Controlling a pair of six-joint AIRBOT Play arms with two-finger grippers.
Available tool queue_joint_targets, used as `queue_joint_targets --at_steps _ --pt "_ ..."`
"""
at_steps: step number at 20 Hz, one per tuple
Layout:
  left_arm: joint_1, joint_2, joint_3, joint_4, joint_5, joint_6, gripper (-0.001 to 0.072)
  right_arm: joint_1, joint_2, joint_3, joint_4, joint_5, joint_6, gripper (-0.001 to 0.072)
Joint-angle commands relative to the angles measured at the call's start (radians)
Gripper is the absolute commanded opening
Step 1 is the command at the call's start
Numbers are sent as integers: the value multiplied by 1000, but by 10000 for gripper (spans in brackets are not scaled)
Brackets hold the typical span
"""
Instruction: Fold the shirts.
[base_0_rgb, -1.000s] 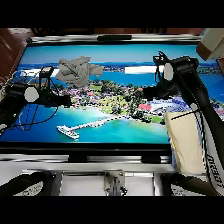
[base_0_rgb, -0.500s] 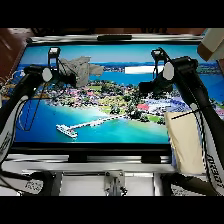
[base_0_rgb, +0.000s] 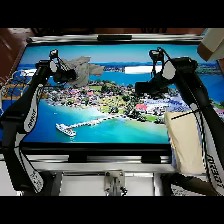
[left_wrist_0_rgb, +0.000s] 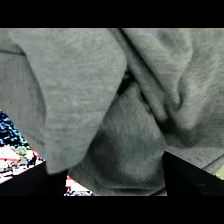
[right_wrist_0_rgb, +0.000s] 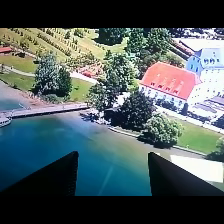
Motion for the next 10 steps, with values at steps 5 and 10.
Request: queue_joint_targets --at_steps 5,10 --pt "17 1 27 -129 24 -11 36 0 1 2 47 24 -18 543" --pt "-63 373 27 -126 -8 241 34 0 143 2 17 69 -56 543"
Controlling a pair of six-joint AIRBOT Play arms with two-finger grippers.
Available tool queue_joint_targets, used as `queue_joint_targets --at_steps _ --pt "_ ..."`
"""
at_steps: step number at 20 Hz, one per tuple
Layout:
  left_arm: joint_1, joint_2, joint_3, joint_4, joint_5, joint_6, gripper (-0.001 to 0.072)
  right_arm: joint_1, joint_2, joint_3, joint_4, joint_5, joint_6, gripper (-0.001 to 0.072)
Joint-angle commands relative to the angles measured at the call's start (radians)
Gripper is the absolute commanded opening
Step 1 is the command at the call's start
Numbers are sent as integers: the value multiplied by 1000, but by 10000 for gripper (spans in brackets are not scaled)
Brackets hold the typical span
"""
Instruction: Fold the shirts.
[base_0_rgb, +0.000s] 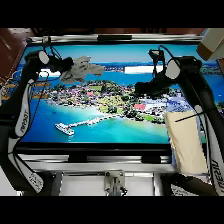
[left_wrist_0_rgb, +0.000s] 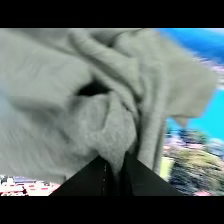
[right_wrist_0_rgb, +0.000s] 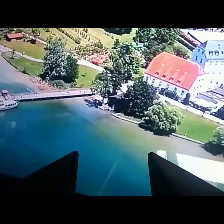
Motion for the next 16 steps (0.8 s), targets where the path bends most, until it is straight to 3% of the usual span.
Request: queue_joint_targets --at_steps 1,5,8,11,13,15,16 --pt "-78 289 1 -12 -29 142 34 0 142 1 -81 22 -16 543" --pt "-270 599 -61 -12 -62 137 34 0 414 1 -278 33 -17 543" --pt "-410 685 -150 41 -246 63 34 0 576 1 -301 43 17 543" --pt "-528 696 -327 187 -394 50 35 0 629 0 -276 212 121 543" --pt "-549 688 -494 186 -359 15 35 0 629 -53 -204 277 96 543" --pt "-549 671 -668 98 -272 -56 40 0 629 -190 -126 224 81 545" --pt "-549 660 -733 44 -227 -74 132 0 629 -278 -91 161 81 547"
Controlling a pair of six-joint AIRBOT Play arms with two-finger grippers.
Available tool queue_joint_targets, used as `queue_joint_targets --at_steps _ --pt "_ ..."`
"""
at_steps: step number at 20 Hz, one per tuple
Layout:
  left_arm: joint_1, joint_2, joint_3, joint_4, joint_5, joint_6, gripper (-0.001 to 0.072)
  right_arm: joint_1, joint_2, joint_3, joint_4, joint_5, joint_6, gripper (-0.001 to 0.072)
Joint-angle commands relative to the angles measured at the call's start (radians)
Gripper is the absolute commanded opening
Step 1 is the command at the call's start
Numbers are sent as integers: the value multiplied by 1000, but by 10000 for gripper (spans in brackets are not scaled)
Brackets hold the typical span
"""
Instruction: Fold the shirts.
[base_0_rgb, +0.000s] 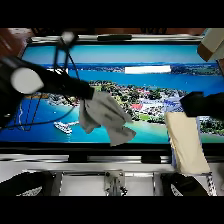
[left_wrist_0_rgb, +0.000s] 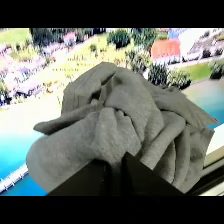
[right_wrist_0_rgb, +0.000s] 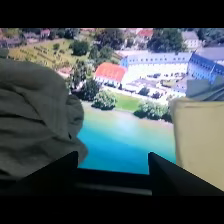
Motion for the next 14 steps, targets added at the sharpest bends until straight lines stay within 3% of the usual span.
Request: queue_joint_targets --at_steps 1,2,4,7,9,11,14 --pt "-27 -19 -241 -119 101 -84 424 0 16 -249 131 -127 -4 664" --pt "-23 -31 -253 -117 100 -95 720 0 6 -343 161 -217 -10 664" --pt "33 -25 -217 -77 9 -69 720 -1 -51 -432 178 -290 -13 664" --pt "209 26 -159 25 -159 0 720 -1 -179 -433 176 -289 -77 664" --pt "351 43 -198 -3 -207 4 720 -1 -277 -433 196 -281 -103 664" --pt "444 37 -296 -106 -184 42 720 -1 -387 -433 296 -282 -186 664" --pt "468 27 -489 -232 -5 43 720 -1 -534 -433 459 -282 -292 664"
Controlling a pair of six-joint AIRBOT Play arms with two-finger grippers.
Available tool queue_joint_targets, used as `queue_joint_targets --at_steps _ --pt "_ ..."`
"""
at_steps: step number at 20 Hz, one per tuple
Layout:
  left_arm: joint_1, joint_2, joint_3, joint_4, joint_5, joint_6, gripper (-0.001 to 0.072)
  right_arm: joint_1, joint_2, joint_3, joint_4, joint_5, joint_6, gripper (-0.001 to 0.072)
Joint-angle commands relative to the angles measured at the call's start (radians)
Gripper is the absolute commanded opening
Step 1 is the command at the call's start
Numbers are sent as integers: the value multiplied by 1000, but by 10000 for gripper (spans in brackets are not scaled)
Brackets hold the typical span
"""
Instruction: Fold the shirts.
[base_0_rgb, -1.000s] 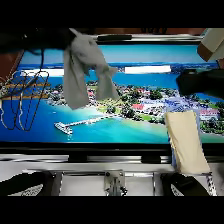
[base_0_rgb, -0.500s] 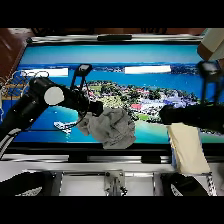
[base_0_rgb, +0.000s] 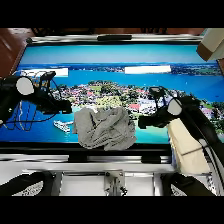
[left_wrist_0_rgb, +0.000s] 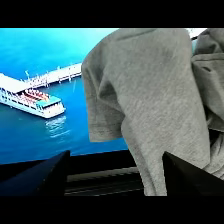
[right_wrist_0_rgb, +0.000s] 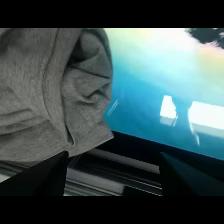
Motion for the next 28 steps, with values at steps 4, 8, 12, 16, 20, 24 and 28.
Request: queue_joint_targets --at_steps 4,8,12,16,20,24,28 --pt "36 -65 -269 -303 328 74 720 0 -233 -6 174 -12 -122 664" --pt "-2 -139 -268 -372 446 92 473 1 -276 -6 212 -64 -122 664" --pt "-2 -154 -268 -370 452 114 136 1 -354 -6 335 -98 -163 664" --pt "-2 -140 -237 -369 437 184 37 0 -386 1 394 -106 -169 59" --pt "-2 -63 -29 -174 333 196 36 0 -240 169 238 -73 -220 64" --pt "-2 93 356 19 142 196 36 0 36 494 -33 -85 -198 64" --pt "-2 294 668 20 80 111 36 0 297 673 -63 -134 -87 64"
